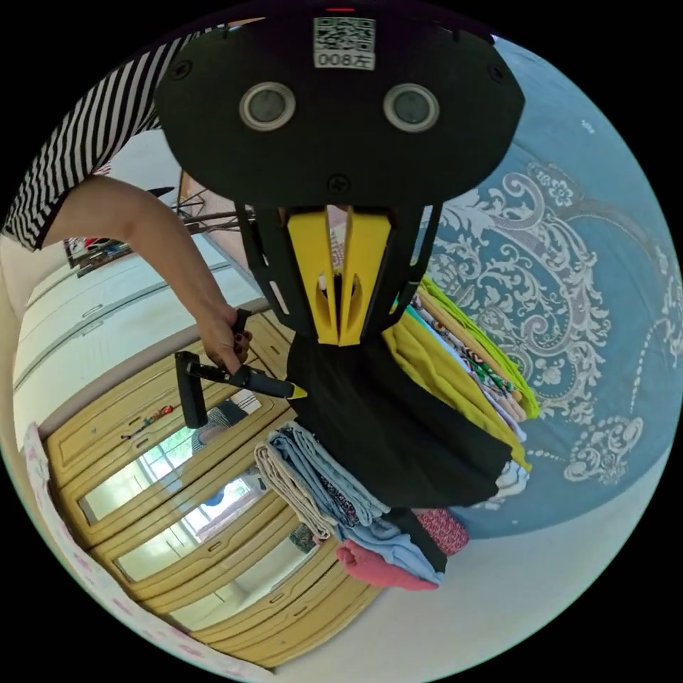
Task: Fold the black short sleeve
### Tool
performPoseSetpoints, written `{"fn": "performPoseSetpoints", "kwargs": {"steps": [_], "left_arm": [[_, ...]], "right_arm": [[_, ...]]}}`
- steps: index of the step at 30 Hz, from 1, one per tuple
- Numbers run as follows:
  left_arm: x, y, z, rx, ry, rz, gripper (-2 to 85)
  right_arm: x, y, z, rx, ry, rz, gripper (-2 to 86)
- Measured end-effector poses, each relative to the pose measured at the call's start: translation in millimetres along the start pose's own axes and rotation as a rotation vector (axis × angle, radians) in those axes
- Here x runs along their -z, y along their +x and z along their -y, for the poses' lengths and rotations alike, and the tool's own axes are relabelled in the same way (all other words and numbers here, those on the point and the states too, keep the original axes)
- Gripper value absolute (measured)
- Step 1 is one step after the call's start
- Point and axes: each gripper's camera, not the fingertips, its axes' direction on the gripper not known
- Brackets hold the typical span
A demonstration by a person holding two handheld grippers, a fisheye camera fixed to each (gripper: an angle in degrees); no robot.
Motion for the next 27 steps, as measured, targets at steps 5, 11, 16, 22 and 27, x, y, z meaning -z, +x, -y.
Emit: {"fn": "performPoseSetpoints", "kwargs": {"steps": [5, 11, 16, 22, 27], "left_arm": [[87, 29, -59, -0.159, 0.029, 0.264, 0.4], [195, 35, -154, -0.163, 0.044, 0.591, 2.3], [283, 24, -240, -0.07, 0.032, 0.807, 7.1], [385, -5, -347, 0.095, 0.062, 0.938, 12.4], [451, -51, -424, 0.242, 0.069, 0.982, 14.5]], "right_arm": [[4, -104, -31, 0.155, 0.04, -0.055, 0.1], [-22, -270, -85, 0.368, 0.043, 0.062, 0.7], [-60, -406, -123, 0.517, -0.023, 0.164, 3.1], [-91, -567, -156, 0.658, -0.006, 0.185, 7.7], [-133, -698, -176, 0.722, 0.01, 0.159, 11.1]]}}
